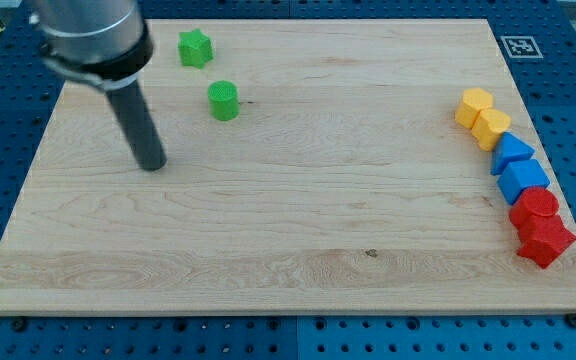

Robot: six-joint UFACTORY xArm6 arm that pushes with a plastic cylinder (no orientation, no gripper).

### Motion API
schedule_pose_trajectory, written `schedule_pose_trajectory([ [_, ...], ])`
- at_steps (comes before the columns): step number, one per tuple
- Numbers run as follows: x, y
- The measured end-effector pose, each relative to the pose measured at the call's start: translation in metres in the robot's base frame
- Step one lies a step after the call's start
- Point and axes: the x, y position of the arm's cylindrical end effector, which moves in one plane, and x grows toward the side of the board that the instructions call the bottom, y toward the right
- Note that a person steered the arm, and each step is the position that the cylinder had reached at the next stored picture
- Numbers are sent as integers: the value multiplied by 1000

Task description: Move the green circle on top of the hexagon

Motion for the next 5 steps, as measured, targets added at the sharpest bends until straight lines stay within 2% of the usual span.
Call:
schedule_pose_trajectory([
  [1,-42,22],
  [2,-52,43],
  [4,-79,48],
  [5,-79,73],
])
